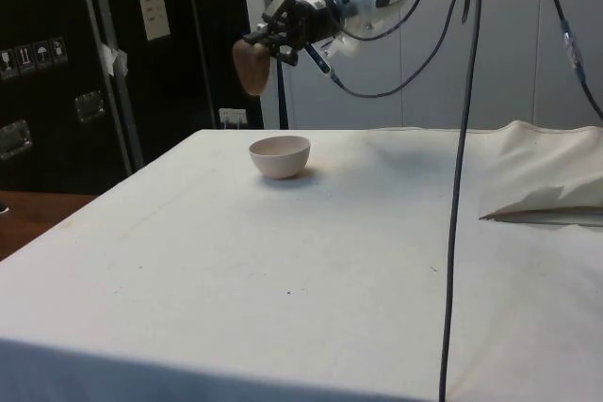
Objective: Pour the coffee beans from the cup into the bowl.
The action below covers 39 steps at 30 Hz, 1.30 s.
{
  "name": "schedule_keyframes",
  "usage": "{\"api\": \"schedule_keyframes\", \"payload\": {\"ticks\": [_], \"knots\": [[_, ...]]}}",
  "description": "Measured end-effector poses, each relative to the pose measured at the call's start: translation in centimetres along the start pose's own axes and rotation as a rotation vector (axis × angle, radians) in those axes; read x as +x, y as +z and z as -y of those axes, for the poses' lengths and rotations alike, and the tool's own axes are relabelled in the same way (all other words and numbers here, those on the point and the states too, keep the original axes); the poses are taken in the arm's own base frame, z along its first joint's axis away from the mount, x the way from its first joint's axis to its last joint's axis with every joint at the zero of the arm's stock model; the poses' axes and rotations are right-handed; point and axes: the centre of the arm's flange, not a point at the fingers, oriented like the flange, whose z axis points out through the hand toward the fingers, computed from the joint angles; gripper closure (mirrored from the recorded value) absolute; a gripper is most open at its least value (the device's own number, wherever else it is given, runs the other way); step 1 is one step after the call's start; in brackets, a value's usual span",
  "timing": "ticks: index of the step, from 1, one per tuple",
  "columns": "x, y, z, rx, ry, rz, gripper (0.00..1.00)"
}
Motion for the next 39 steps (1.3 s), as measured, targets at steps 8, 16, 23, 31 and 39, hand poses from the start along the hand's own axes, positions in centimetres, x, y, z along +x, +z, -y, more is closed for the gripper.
{"api": "schedule_keyframes", "payload": {"ticks": [8, 16, 23, 31, 39], "knots": [[-0.1, 1.2, 0.8, -0.035, -0.019, 0.027, 1.00], [-0.1, 2.2, 1.4, -0.072, -0.036, 0.050, 1.00], [-0.2, 3.1, 2.0, -0.101, -0.050, 0.073, 1.00], [-0.2, 4.1, 2.5, -0.133, -0.064, 0.095, 1.00], [-0.2, 5.2, 3.2, -0.163, -0.082, 0.118, 1.00]]}}
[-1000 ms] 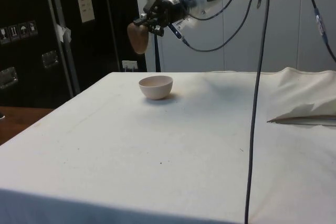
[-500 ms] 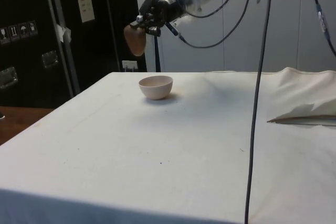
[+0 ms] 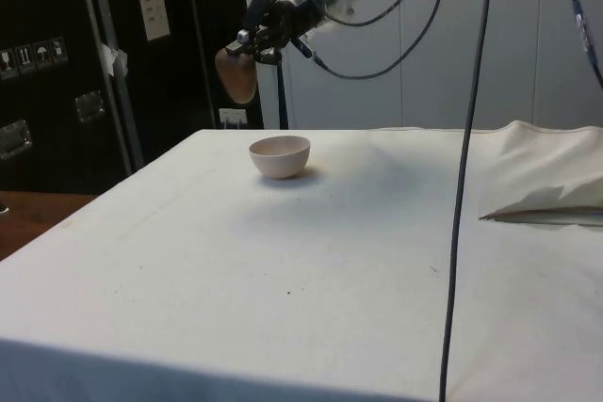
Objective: Pour the coffee beans from the cup into the bowl.
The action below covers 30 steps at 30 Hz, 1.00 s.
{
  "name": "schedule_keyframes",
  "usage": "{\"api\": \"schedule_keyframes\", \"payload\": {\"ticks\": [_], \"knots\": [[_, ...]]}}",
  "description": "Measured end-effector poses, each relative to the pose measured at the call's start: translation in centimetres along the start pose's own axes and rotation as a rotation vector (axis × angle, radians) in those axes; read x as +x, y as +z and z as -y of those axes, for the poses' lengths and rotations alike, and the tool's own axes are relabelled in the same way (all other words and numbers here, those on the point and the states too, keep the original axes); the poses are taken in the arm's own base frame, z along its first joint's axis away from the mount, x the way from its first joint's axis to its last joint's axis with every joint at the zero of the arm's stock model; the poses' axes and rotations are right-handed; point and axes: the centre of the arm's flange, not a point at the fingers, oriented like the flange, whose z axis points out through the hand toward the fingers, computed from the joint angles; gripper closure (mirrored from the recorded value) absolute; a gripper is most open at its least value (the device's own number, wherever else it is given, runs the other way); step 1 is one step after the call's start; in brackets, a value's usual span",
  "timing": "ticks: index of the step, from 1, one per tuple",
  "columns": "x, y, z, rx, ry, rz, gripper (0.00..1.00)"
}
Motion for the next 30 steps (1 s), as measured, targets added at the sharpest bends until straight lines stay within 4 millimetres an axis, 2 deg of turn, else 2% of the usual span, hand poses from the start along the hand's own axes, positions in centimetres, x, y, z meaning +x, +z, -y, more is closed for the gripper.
{"api": "schedule_keyframes", "payload": {"ticks": [30], "knots": [[0.6, 4.2, 3.1, -0.109, -0.055, 0.085, 1.00]]}}
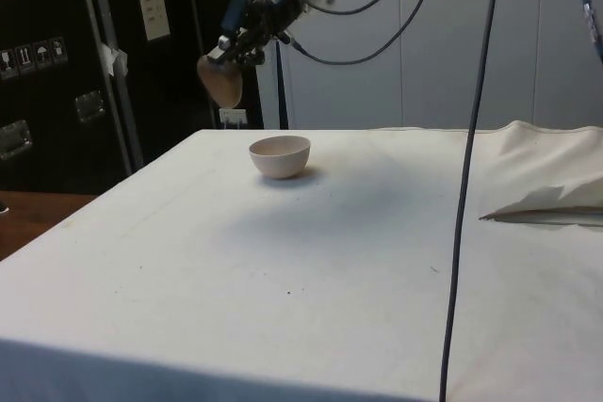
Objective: Pour the coffee beans from the cup into the bowl.
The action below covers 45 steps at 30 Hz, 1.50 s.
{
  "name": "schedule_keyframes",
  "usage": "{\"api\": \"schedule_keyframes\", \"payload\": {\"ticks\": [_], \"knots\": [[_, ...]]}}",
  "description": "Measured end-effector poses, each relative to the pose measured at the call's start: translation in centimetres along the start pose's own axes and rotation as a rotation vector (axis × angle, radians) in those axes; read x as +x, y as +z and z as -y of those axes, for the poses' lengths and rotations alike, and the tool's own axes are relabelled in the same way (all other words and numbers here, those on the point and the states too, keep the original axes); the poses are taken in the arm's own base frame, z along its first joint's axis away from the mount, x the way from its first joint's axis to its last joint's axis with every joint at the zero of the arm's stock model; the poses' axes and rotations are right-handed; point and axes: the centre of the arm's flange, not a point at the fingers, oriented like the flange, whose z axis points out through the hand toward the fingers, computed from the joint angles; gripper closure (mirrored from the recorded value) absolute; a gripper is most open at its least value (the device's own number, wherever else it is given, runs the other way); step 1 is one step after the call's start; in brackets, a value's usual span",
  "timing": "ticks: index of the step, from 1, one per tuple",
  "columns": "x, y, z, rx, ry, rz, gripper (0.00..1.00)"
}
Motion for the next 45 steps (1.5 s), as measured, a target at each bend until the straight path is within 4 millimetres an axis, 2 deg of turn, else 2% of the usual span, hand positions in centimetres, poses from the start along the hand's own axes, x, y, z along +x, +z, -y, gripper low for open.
{"api": "schedule_keyframes", "payload": {"ticks": [45], "knots": [[-0.4, 5.9, 1.7, -0.228, -0.061, 0.172, 1.00]]}}
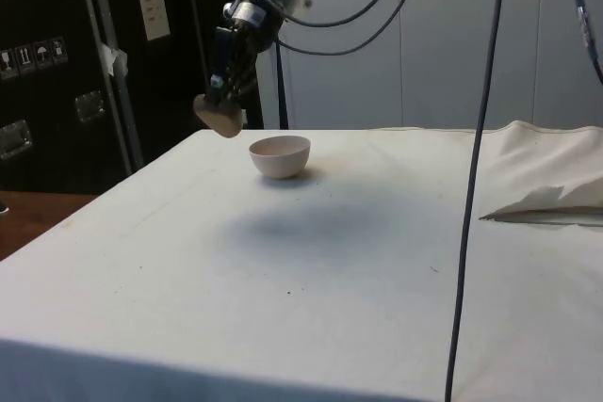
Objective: Pour the coffee beans from the cup into the bowl.
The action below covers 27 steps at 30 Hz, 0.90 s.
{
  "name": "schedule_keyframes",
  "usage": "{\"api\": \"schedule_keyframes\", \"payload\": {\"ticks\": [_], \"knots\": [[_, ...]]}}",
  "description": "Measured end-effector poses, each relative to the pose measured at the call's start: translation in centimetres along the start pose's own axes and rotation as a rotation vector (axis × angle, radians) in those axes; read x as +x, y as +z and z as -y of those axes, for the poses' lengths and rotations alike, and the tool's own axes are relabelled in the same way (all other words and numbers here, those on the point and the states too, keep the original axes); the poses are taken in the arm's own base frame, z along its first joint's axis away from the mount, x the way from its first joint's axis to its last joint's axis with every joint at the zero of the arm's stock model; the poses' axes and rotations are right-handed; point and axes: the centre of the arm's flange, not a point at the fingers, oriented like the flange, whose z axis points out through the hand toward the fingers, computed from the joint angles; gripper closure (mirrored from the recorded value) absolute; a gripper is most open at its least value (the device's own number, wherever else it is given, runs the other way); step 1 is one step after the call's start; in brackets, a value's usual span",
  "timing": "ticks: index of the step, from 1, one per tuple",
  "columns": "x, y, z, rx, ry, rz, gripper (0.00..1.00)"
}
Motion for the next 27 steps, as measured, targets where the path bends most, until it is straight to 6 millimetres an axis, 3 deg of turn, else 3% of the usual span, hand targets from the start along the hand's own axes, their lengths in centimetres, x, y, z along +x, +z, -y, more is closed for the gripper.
{"api": "schedule_keyframes", "payload": {"ticks": [27], "knots": [[0.0, 1.5, 0.5, -0.149, -0.041, 0.110, 1.00]]}}
